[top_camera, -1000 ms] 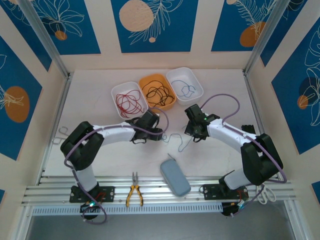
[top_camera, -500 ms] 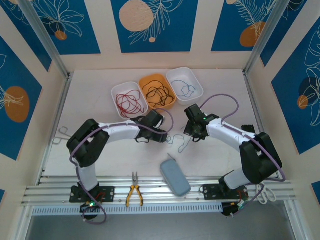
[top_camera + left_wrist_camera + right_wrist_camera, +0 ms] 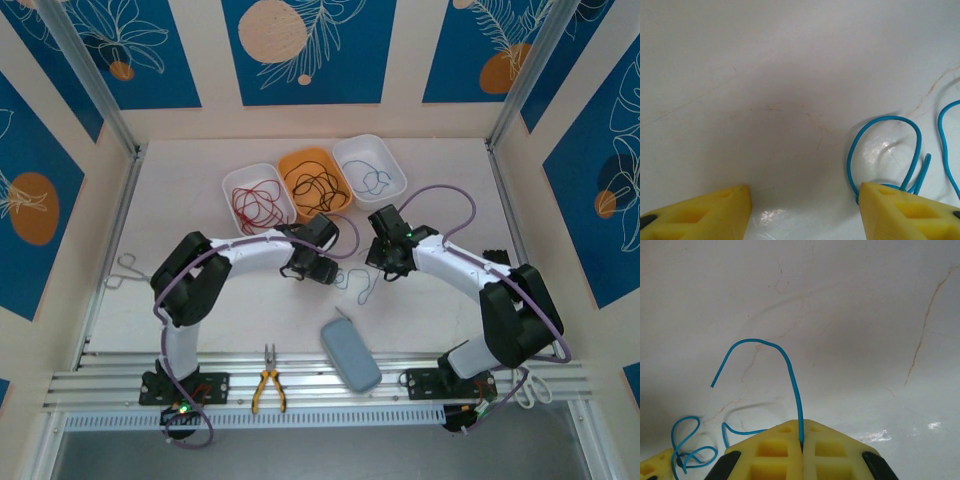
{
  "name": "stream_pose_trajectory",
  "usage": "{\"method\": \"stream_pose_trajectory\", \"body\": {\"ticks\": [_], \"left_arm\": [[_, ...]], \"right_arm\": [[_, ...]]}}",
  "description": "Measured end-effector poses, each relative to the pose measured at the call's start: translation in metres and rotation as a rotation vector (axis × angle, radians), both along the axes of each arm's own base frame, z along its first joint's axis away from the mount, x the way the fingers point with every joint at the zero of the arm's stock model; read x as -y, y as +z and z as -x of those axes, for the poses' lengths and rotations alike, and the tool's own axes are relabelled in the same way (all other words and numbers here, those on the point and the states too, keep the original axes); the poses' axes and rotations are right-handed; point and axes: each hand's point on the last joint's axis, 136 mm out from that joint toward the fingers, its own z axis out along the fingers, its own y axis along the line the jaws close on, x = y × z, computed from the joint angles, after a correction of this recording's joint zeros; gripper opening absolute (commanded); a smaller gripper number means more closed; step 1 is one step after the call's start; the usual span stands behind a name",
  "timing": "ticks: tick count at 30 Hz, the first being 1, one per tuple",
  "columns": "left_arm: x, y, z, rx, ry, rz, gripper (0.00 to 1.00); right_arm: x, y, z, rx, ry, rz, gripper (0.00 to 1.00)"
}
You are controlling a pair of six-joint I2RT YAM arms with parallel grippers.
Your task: Untangle the cables
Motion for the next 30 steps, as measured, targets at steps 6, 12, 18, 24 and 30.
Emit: {"method": "stream_pose_trajectory", "body": {"ticks": [6, 12, 18, 24, 30], "left_arm": [[-0.001, 0.003, 0.0, 0.018, 0.001, 0.0, 0.57], [0.002, 0.03, -0.004, 0.102, 0.011, 0.073, 0.58], [0.002, 0.074, -0.014, 0.233, 0.06, 0.182, 0.6], [-0.008, 0.085, -0.013, 0.297, 0.105, 0.227, 0.65], [-0.016, 0.097, -0.011, 0.354, 0.141, 0.296, 0.67]], "right_arm": [[-0.003, 0.009, -0.006, 0.025, 0.027, -0.001, 0.0], [-0.007, 0.04, -0.006, 0.11, 0.081, -0.042, 0.0], [-0.017, 0.094, -0.004, 0.248, 0.149, -0.133, 0.0], [-0.026, 0.168, -0.005, 0.424, 0.222, -0.216, 0.0], [-0.031, 0.225, 0.0, 0.543, 0.285, -0.266, 0.0]]}}
